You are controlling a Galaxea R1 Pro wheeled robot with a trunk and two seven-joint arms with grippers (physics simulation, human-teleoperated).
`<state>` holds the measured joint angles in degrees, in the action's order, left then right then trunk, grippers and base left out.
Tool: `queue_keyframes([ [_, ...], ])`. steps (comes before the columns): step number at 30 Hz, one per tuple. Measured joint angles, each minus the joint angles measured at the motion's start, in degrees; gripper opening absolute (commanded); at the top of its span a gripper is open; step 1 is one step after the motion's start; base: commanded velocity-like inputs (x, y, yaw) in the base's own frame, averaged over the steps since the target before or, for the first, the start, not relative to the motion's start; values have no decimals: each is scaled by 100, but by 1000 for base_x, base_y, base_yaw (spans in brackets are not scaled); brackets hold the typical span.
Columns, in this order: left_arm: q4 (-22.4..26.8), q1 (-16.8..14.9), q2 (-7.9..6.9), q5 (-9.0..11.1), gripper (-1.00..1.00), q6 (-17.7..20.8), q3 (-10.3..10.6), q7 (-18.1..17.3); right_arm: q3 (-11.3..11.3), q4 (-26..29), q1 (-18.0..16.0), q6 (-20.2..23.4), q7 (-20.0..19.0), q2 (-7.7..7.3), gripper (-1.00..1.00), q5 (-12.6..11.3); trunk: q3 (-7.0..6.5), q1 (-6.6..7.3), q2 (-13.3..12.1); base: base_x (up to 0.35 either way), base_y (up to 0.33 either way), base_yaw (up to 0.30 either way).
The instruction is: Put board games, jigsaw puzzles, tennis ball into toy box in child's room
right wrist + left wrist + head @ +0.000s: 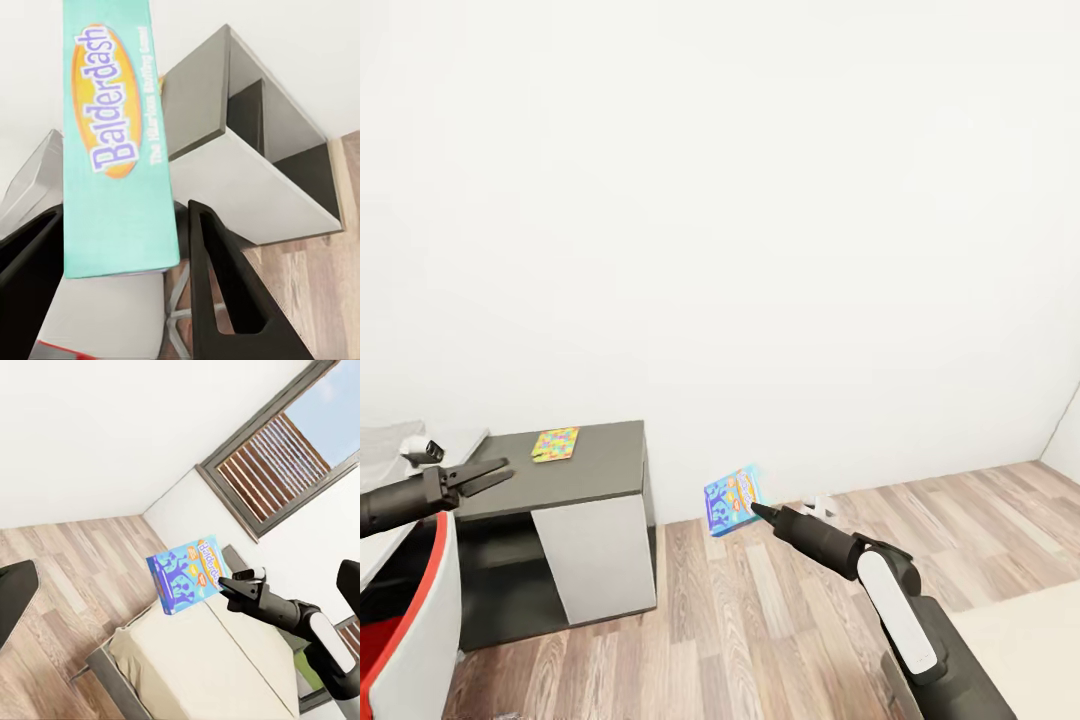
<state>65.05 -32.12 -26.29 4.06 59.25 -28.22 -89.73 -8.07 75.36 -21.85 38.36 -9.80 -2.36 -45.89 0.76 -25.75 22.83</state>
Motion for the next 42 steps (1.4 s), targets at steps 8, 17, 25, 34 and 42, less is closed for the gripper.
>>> queue_keyframes([
  [8,0,0,1,0,100,0,0,0,0,1,0,2,0,-3,-100,1,0,0,0,0,0,292],
  [17,0,0,1,-3,100,-2,0,0,0,0,0,0,0,-2,-100,1,0,0,0,0,0,292],
  [25,0,0,0,-19,100,-22,-2,0,0,-2,2,-1,0,-4,-100,0,0,2,1,81,0,292],
  [34,-1,0,9,-44,100,-43,-8,0,-8,7,0,-2,0,-3,-100,-10,0,3,0,303,-68,286],
  [42,-1,-1,16,-46,100,-44,-1,0,-8,2,2,4,0,98,-100,-2,0,3,0,317,-70,118],
])
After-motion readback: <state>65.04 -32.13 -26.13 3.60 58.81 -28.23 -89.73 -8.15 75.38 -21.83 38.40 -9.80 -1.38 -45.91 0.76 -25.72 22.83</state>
